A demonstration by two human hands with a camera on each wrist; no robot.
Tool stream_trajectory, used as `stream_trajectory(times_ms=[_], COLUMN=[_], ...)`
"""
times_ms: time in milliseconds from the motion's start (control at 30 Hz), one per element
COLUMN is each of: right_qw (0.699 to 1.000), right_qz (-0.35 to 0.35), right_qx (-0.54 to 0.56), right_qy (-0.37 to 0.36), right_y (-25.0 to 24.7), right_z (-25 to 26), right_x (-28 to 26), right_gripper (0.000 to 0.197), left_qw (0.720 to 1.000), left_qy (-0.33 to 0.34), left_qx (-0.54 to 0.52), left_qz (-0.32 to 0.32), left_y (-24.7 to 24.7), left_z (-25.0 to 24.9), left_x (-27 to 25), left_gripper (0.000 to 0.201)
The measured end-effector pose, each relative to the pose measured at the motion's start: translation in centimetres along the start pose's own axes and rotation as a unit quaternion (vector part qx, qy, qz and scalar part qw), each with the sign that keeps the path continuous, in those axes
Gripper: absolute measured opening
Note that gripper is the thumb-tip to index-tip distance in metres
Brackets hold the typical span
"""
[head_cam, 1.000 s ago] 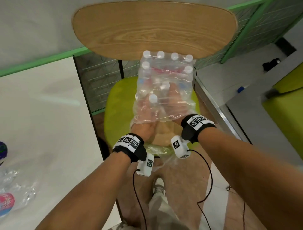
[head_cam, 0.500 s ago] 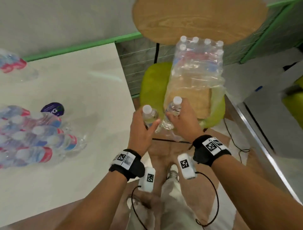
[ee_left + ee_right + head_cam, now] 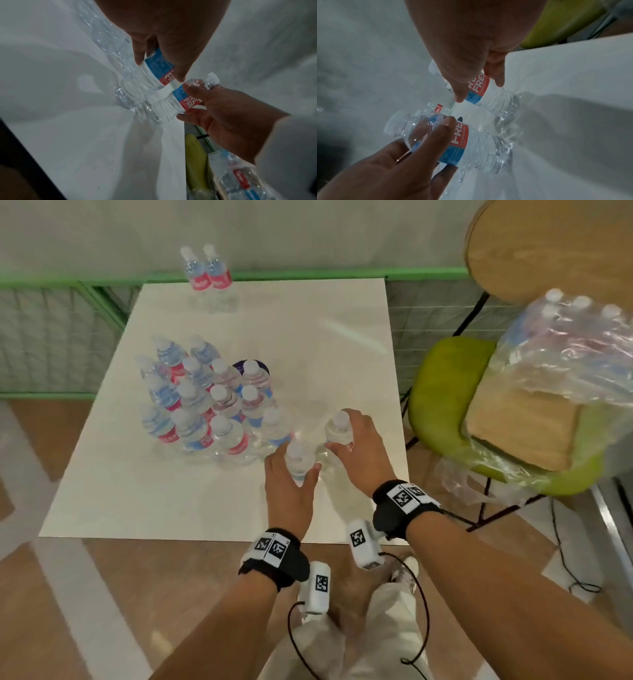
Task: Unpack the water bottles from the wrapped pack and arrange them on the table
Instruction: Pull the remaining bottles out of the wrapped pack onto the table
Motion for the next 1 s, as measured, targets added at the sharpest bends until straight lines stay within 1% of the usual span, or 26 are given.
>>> stream_trajectory(times_ms=[200,333,500,600,700,767,833,933,1000], right_qw=[1.0,0.999,0.999,0.999,0.998,0.997,0.997,0.998,0.998], right_qz=[0.004,0.013,0.014,0.029,0.055,0.057,0.052,0.028,0.01], right_qx=[-0.011,-0.008,0.014,0.024,0.038,0.046,0.046,0.05,0.048], right_qy=[-0.024,-0.034,-0.038,-0.034,-0.004,0.014,0.032,0.04,0.037], right_y=[3.4,4.6,5.2,5.1,4.6,4.0,3.1,1.4,0.1], right_z=[1.6,2.0,2.2,2.3,1.8,1.6,1.6,1.7,1.6], right_x=[2.0,3.2,4.7,5.3,5.1,4.8,4.4,4.1,4.1], right_gripper=[0.061,0.061,0.061,0.069,0.084,0.093,0.096,0.092,0.083], left_qw=[0.998,0.998,0.997,0.998,0.998,0.997,0.995,0.987,0.978], left_qy=[-0.024,0.003,0.001,-0.006,-0.018,-0.009,0.003,0.053,0.096], left_qx=[0.016,0.019,0.028,0.029,0.028,0.026,-0.015,-0.054,-0.051], left_qz=[-0.062,-0.064,-0.069,-0.059,-0.058,-0.073,-0.096,-0.144,-0.178], left_y=[-1.6,-2.1,-2.4,-2.7,-3.2,-3.6,-4.0,-4.5,-4.4], left_z=[1.2,1.8,2.1,2.5,2.3,1.2,-0.4,-3.2,-5.4], left_x=[2.2,3.7,5.3,5.8,5.8,5.8,5.7,5.8,5.8], left_gripper=[0.064,0.065,0.066,0.069,0.075,0.076,0.072,0.063,0.055])
Point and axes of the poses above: each hand's wrist, its own x-axis towards the middle knuckle, its own y-axis out of the palm, z = x × y, the point moved 2 cm from there along x, towards the middle knuckle, and after that the axes turned 10 degrees about -z, right-handed, at the moved point
